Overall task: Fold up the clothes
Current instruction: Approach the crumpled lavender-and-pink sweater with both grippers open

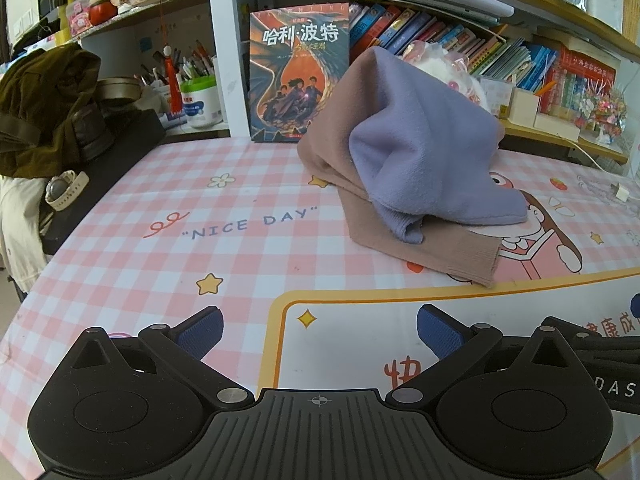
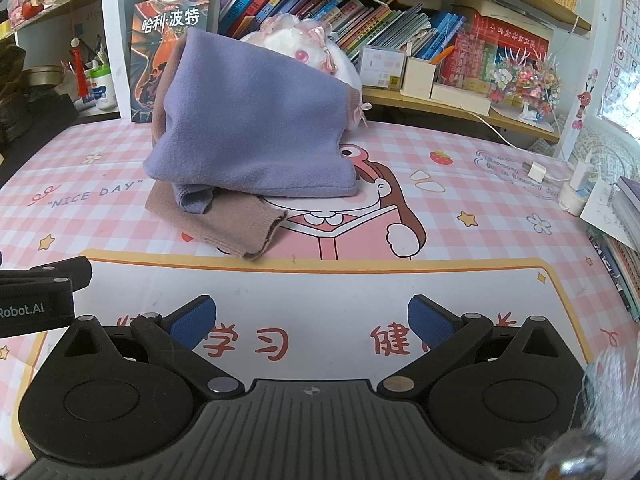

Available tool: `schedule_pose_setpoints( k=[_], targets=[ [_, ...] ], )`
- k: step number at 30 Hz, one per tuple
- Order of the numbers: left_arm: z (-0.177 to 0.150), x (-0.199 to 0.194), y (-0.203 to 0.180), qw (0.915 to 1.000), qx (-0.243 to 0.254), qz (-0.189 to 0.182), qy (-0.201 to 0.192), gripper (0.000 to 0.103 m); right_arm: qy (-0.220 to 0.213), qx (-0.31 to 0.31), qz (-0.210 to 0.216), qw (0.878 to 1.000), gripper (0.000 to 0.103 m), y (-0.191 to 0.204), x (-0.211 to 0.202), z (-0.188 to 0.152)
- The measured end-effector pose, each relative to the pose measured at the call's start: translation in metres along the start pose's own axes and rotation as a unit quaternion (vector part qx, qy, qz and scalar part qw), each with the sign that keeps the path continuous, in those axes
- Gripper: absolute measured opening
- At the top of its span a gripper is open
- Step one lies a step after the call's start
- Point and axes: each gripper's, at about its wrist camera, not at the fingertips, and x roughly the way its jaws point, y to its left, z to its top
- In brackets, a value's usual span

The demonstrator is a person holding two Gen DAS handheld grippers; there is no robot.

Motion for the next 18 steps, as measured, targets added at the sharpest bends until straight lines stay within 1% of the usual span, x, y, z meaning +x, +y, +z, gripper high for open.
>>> schedule_pose_setpoints(
  k=[7,18],
  targets=[
    [0.0001,-0.0008,0.0001,1.0000,0.001,0.001,-0.001,0.103,-0.002,0.000,0.003,1.000,0.103,0.0003,-0.0005,0.0002],
    [-0.0006,-0.0003,-0.0004,1.0000,0.003,-0.008,0.002,0.103,0.001,0.000,0.005,1.000,0.103,0.0014,-0.0005,0.0000]
  ],
)
